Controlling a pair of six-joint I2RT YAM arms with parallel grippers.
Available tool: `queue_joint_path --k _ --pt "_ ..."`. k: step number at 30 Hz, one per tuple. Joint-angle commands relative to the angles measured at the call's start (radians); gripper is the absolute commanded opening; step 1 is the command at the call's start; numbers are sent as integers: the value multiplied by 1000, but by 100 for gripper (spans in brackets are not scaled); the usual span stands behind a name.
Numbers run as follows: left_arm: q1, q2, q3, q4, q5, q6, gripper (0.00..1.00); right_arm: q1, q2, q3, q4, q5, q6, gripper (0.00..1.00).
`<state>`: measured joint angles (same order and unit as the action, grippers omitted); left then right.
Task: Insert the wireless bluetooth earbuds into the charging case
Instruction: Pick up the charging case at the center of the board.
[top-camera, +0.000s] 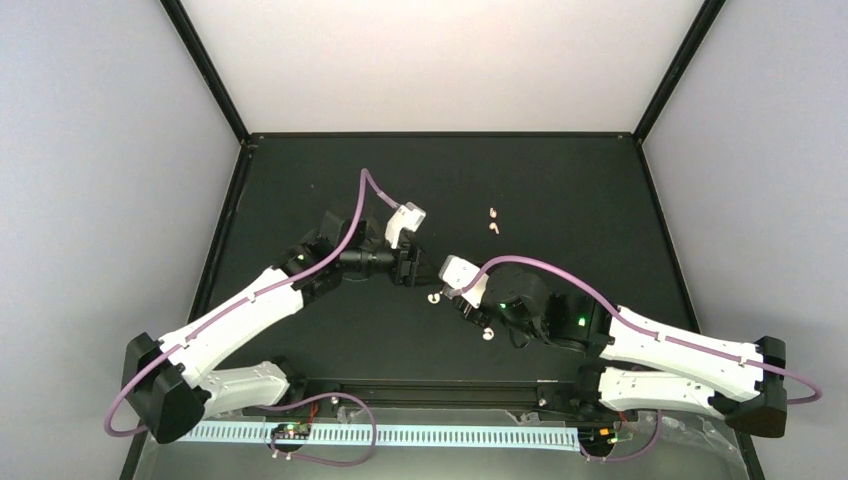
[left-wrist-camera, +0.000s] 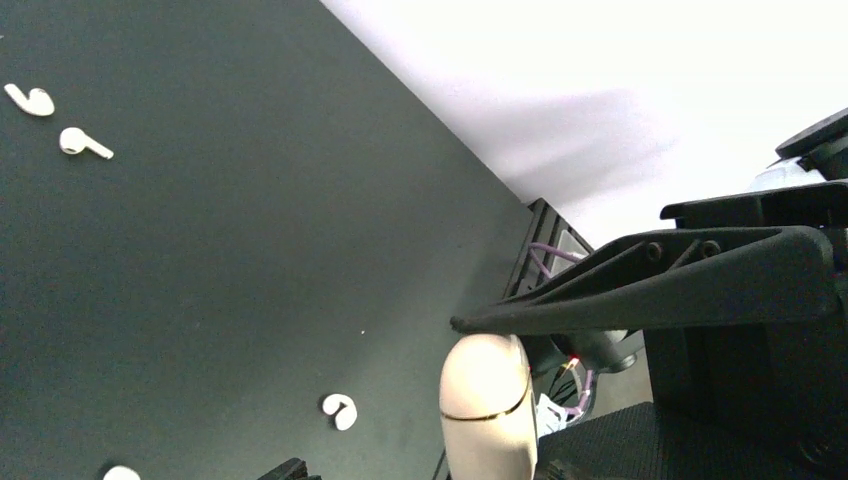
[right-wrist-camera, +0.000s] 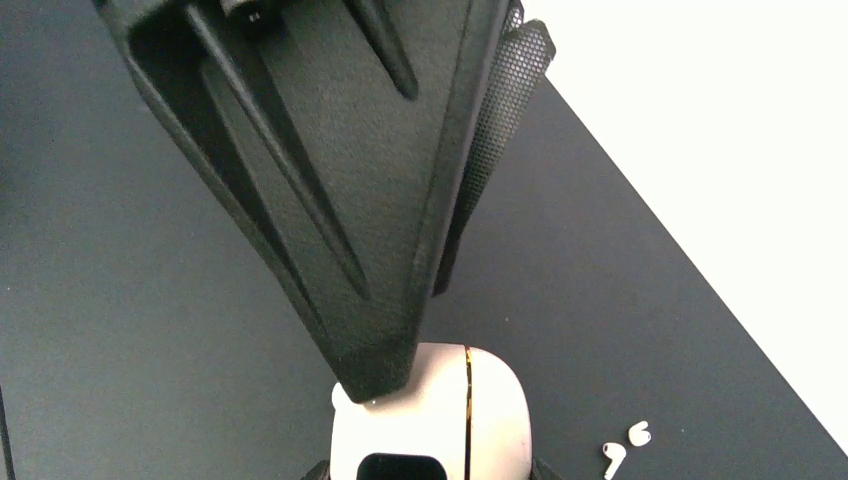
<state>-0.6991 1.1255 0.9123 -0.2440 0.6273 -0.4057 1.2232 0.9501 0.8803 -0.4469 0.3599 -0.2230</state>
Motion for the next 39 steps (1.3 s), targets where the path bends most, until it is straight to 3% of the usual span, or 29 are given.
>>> queue_joint_path --k 1,15,31,39 --pt "-14 18 34 62 49 -55 60 13 4 20 37 10 -15 30" --pt "-37 60 11 109 95 -107 41 23 28 17 92 22 -23 30" --pt "-37 61 -40 161 134 -166 36 23 14 -14 121 80 -43 31" --pt "-37 63 -40 171 141 -173 18 24 17 -17 127 76 -39 31"
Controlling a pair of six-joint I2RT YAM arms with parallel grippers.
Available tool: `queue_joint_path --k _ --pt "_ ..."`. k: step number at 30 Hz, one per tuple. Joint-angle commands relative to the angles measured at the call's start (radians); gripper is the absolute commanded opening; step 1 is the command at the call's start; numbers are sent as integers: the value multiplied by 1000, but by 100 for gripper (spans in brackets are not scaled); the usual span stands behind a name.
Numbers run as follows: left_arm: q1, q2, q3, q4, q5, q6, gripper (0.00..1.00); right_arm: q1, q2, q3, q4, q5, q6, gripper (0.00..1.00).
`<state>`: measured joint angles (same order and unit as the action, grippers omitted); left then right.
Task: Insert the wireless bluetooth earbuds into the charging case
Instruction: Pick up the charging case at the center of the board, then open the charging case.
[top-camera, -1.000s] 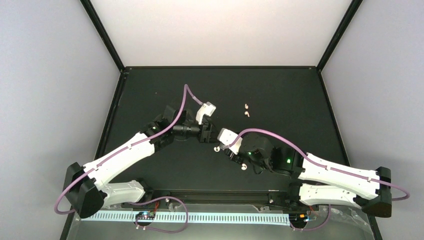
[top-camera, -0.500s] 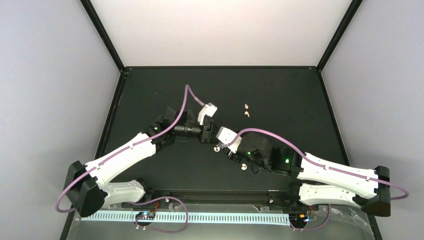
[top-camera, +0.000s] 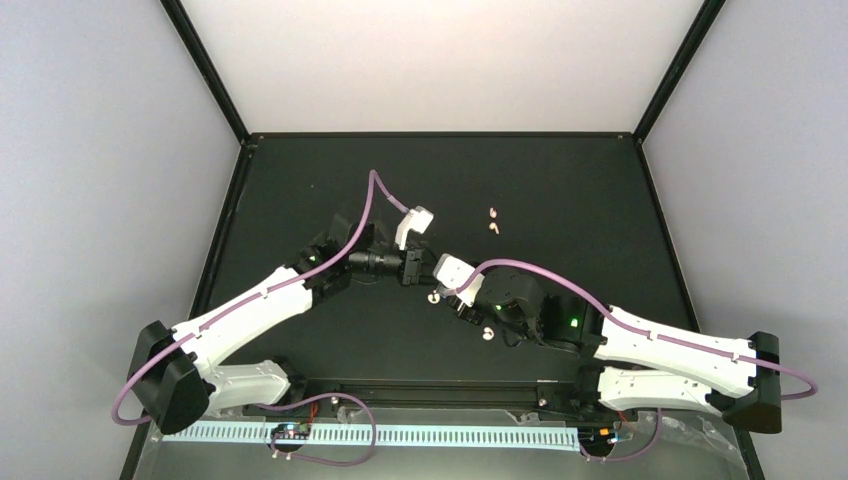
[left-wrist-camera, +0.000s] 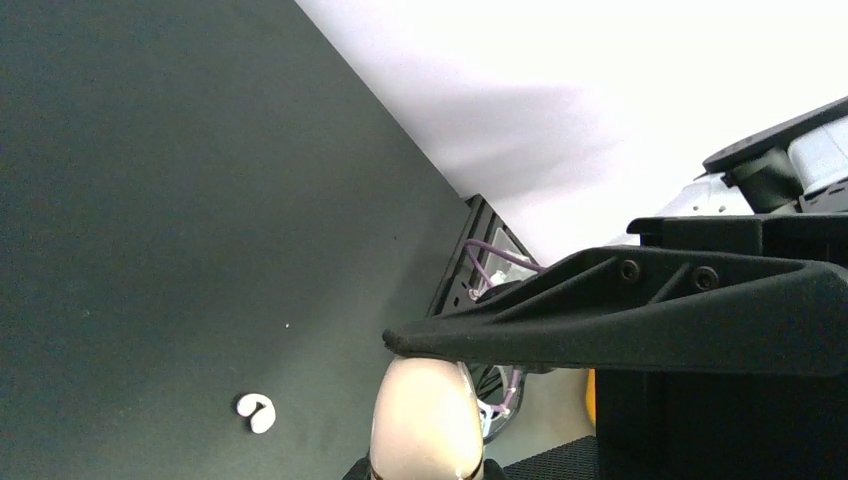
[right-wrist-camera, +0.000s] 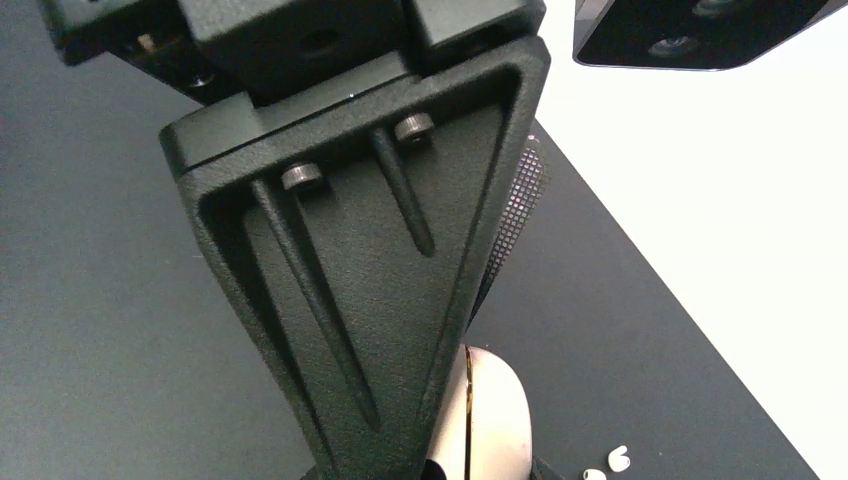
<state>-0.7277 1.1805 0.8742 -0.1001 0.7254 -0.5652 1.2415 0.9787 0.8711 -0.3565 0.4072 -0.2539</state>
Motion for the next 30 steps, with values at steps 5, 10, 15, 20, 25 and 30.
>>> queue_joint_path --k 5,10,15,20,25,30 --pt "-9 5 -3 35 44 -16 7 5 -12 -4 35 24 -4 33" --pt "-6 -18 -1 46 7 -17 2 5 -11 20 10 1 32 69" --pt "22 -86 0 59 -63 -13 2 6 -67 43 27 14 119 92" --pt "74 -211 -50 118 -148 2 2 -7 -186 69 97 -14 228 100" --pt "81 -394 -201 339 -243 90 2 -39 -265 58 215 -48 377 100" --pt "81 -530 -298 532 -237 202 2 -69 -256 67 252 -62 458 100"
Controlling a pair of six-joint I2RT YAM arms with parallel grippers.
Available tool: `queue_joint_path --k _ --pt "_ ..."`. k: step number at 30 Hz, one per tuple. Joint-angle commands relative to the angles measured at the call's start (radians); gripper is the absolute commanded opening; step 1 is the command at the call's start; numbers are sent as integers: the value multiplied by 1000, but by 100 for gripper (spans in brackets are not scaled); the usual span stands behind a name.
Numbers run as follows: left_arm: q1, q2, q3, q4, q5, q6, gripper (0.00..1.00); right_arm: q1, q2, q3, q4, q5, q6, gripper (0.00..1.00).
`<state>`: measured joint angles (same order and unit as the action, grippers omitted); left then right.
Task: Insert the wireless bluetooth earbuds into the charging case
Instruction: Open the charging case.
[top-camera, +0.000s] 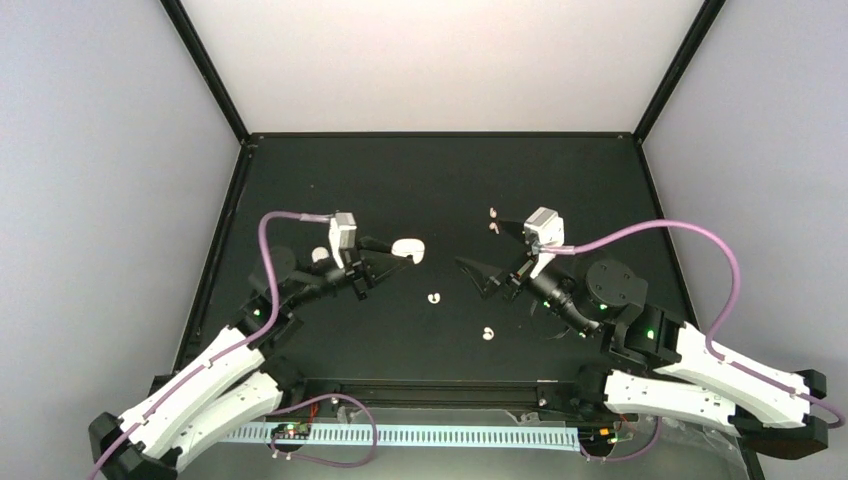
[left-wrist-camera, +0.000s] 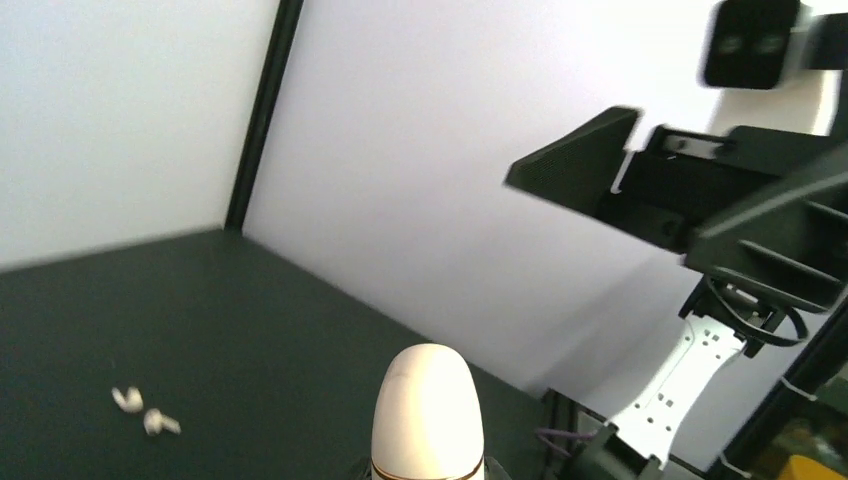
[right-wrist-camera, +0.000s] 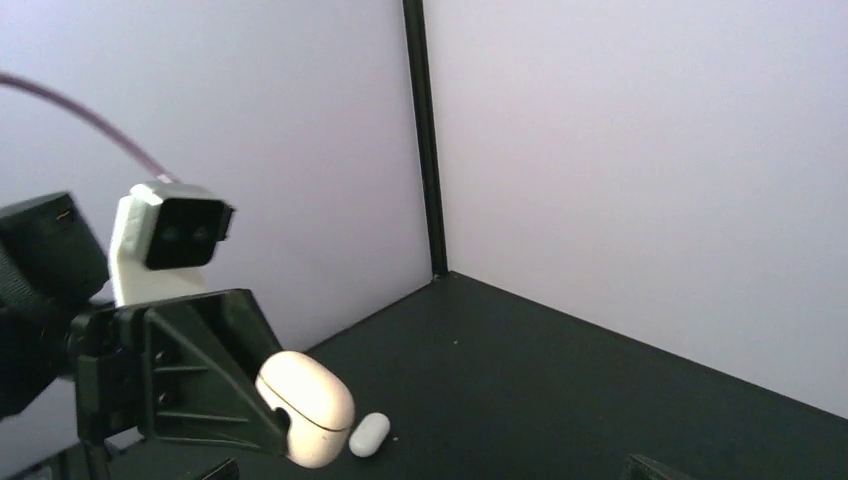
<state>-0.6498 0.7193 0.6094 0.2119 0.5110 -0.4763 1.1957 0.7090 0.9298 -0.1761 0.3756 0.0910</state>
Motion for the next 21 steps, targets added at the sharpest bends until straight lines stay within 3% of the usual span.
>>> queue_joint_path --k 1,7,13,21 --pt "3 -81 -44 252 -1 132 1 -29 11 -1 92 -43 126 100" --pt "3 -67 -40 395 171 213 2 -67 19 -3 148 -161 135 100" --pt "3 -1 88 221 332 343 2 -70 -1 43 12 -351 3 100" --pt "0 151 82 342 526 197 2 -69 16 73 -198 -405 -77 99"
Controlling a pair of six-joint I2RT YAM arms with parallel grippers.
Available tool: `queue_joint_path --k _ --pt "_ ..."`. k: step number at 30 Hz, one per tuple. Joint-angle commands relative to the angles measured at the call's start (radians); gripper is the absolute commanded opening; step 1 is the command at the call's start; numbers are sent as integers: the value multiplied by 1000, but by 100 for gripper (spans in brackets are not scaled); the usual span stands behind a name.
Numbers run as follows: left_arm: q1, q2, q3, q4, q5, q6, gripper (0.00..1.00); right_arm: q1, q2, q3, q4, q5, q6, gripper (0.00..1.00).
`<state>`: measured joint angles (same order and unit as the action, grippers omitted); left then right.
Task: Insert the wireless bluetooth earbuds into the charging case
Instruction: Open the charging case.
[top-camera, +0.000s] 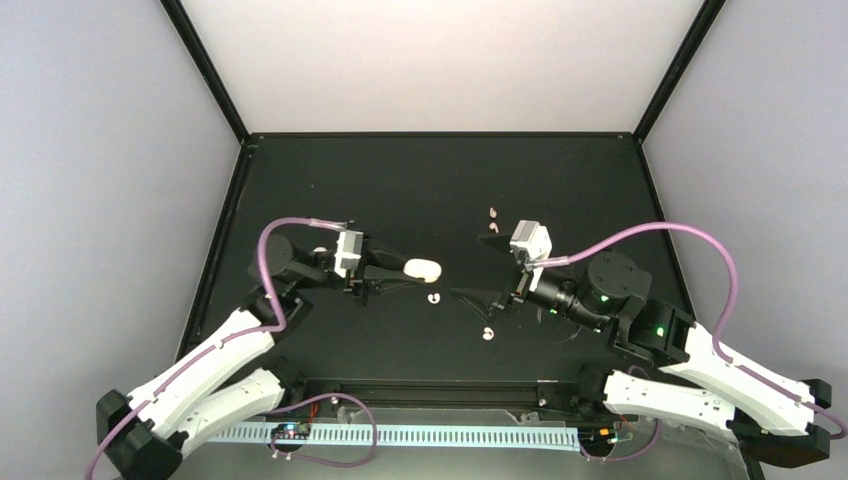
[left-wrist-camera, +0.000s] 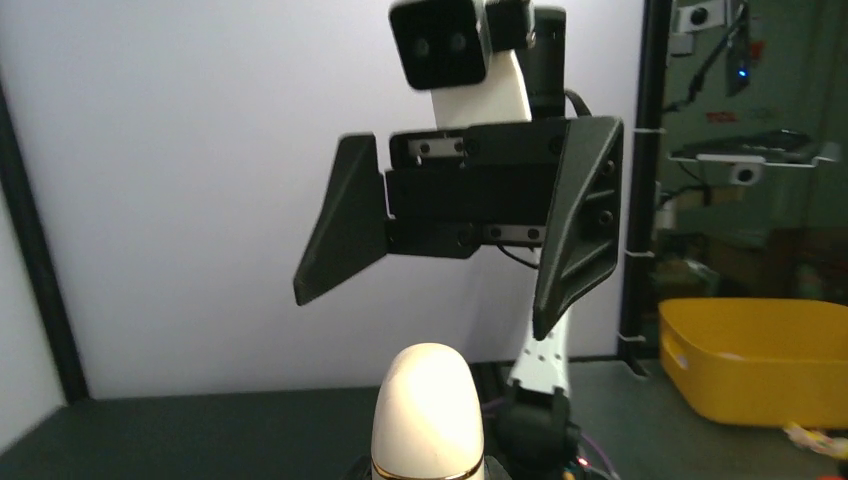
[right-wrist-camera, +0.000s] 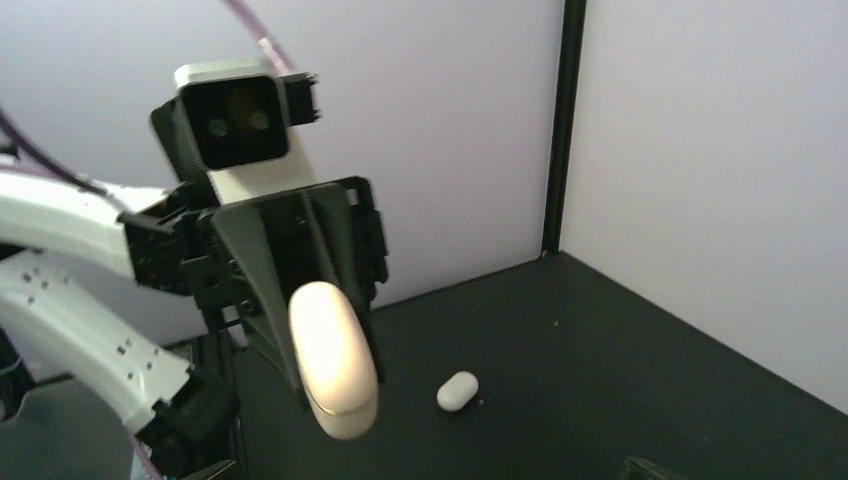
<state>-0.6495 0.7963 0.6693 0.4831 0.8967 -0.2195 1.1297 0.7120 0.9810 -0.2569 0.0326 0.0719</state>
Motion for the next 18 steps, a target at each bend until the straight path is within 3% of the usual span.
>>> queue_joint_path --k 1,18 --pt "0 89 23 79 158 -68 2 -3 24 23 -125 -63 -61 98" --pt "-12 48 4 -77 123 103 2 -4 94 -7 17 -14 -57 91"
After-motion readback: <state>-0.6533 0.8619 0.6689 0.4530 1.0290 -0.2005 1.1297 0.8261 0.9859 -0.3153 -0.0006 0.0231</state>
